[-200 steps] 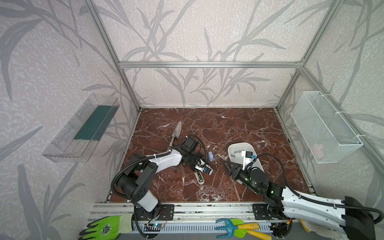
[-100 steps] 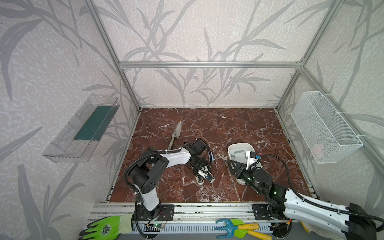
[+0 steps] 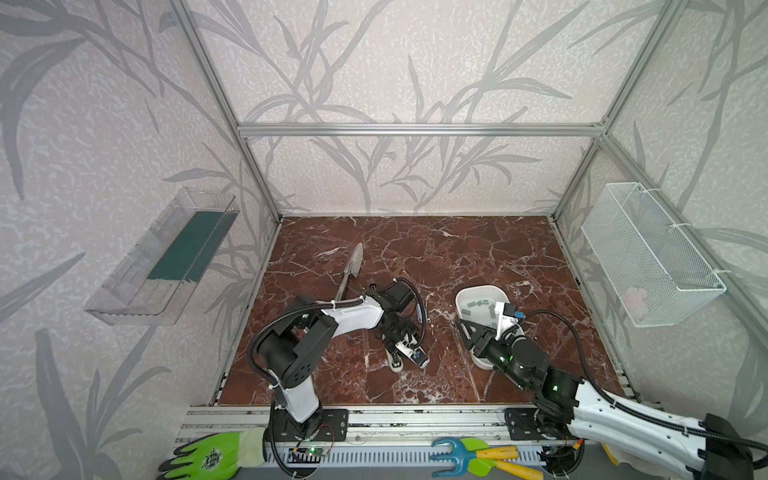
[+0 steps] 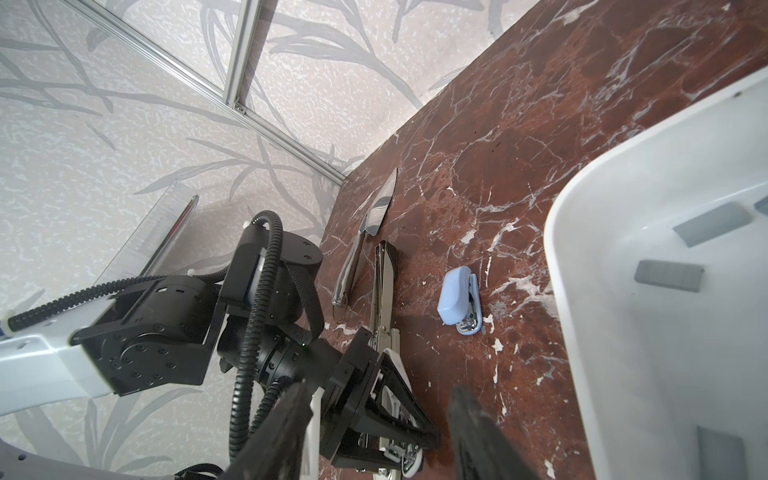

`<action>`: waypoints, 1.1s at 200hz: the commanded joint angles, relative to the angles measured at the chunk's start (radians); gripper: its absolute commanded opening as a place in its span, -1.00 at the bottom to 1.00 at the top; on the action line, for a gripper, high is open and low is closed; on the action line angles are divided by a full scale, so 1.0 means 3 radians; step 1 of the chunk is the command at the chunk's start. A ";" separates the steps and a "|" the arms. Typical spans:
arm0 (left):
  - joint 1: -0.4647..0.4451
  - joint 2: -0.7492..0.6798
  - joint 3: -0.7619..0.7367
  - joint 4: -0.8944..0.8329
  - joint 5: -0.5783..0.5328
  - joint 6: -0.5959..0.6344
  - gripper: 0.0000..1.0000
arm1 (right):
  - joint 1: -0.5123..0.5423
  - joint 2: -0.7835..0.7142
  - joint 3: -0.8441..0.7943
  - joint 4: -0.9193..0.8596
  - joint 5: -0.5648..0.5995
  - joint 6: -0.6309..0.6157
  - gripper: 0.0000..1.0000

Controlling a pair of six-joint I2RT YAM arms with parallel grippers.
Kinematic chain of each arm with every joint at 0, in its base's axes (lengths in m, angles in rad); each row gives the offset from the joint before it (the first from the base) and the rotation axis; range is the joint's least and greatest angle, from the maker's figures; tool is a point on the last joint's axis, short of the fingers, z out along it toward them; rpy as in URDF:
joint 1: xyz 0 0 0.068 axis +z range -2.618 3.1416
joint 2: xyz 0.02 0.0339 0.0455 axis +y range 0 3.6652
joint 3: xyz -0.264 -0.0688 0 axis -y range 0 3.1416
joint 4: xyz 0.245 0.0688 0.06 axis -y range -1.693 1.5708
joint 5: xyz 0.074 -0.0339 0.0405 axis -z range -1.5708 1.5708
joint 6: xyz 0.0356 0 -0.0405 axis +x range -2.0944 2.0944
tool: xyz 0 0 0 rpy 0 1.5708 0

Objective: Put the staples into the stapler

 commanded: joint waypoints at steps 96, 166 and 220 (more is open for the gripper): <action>0.0337 -0.1205 -0.0324 0.0674 0.0108 -0.0595 -0.03 | -0.0020 -0.0244 -0.0079 -0.0160 0.0144 -0.0100 0.13; 0.0562 -0.1461 -0.0566 0.1475 0.0337 -0.0881 -0.02 | -0.0026 -0.0148 -0.0041 -0.0176 0.0255 -0.0167 0.14; 0.0572 -0.1507 -0.0578 0.1362 0.0378 -0.0776 -0.03 | -0.0024 0.0162 0.0038 -0.0061 0.0201 -0.0199 0.15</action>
